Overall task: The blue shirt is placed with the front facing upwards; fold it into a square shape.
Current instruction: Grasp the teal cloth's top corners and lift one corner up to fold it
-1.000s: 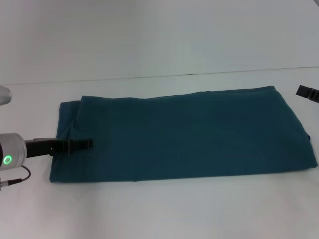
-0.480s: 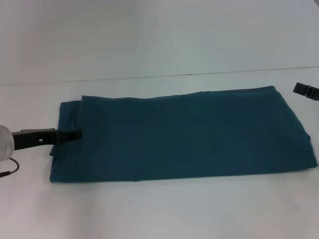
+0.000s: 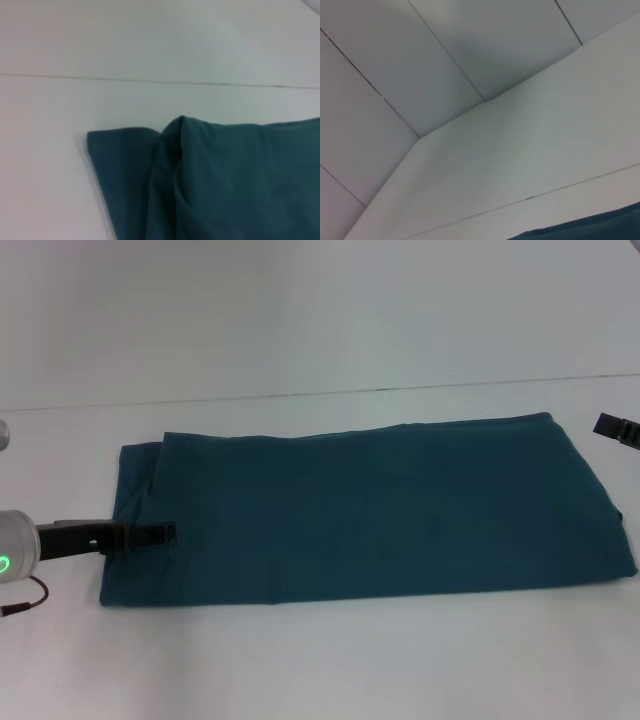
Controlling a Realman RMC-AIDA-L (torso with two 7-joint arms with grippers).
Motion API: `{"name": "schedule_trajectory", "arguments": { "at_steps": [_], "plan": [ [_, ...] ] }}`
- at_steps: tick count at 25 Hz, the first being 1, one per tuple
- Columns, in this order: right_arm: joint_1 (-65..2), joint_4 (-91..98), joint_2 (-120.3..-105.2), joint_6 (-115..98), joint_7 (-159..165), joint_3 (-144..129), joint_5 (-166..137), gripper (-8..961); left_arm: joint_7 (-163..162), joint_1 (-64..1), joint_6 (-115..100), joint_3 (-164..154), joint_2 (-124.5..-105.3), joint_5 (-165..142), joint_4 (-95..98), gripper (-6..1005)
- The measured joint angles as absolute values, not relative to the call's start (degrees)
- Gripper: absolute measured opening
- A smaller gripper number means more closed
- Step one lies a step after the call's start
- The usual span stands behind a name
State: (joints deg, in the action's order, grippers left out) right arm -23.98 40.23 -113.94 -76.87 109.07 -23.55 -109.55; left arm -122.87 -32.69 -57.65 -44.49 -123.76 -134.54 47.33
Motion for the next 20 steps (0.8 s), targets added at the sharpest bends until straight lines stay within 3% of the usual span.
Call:
{"name": "schedule_trajectory", "arguments": {
  "at_steps": [20],
  "plan": [
    [-23.99,40.26,-113.72,-76.97,109.07,-23.55,-109.78,794,-122.81,-32.59,-59.56,-44.45,-123.6,-134.41,50.42,887]
  ]
}}
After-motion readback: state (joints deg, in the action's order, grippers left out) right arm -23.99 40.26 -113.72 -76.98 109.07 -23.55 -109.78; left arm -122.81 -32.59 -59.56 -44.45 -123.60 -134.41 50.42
